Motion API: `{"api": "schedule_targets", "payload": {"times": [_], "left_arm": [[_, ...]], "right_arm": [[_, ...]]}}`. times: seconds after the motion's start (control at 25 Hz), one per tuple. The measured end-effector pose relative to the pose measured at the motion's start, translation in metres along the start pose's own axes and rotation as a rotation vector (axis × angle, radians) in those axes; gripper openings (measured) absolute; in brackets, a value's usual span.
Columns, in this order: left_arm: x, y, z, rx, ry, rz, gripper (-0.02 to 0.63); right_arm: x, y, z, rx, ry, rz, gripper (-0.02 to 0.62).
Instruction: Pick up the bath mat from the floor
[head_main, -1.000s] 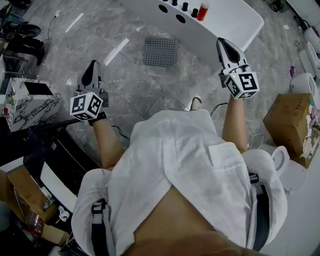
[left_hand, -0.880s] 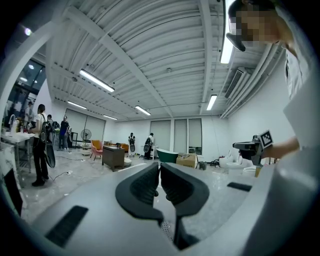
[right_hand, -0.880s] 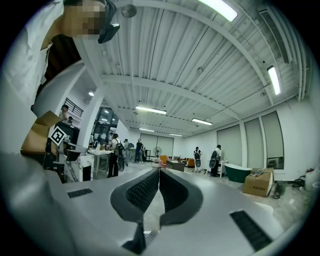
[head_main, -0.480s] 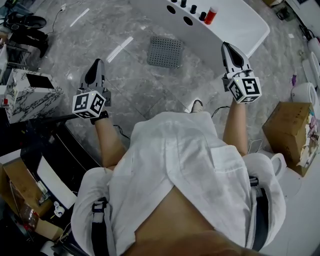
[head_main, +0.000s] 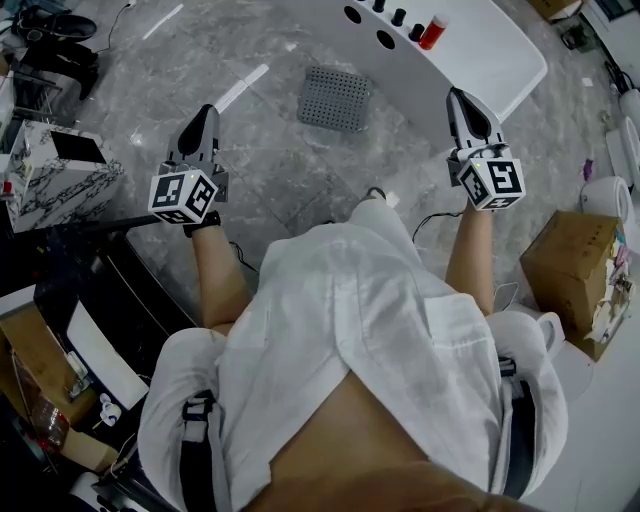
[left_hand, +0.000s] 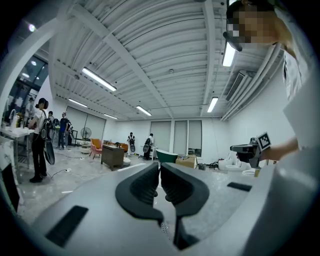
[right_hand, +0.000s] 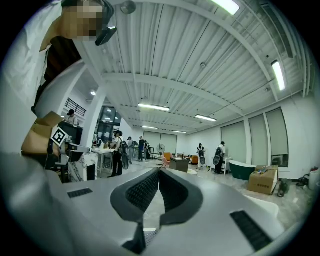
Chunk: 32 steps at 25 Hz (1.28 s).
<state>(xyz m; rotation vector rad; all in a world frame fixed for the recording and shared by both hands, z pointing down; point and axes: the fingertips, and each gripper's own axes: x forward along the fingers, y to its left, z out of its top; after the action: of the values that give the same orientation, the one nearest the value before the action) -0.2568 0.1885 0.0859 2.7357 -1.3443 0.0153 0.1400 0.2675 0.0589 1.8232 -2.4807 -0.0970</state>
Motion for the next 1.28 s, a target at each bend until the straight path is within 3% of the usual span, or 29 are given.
{"api": "schedule_targets", "payload": {"times": [0.28,0.52,1.28], "left_arm": [[0.045,0.0,0.0,0.006,-0.002,-0.042,0.018],[0.094,0.017,-0.004,0.001,0.01,-0.042,0.018],[0.303,0.073,-0.003,-0.001,0.068,-0.016,0.018]], "right_arm": [[0.034,-0.019,-0.016,0.019,0.019,0.015,0.028],[0.095,-0.049,-0.033,0.05,0.015,0.056,0.028],[0.291,-0.179,-0.065,0.101,0.059,0.155,0.028]]}}
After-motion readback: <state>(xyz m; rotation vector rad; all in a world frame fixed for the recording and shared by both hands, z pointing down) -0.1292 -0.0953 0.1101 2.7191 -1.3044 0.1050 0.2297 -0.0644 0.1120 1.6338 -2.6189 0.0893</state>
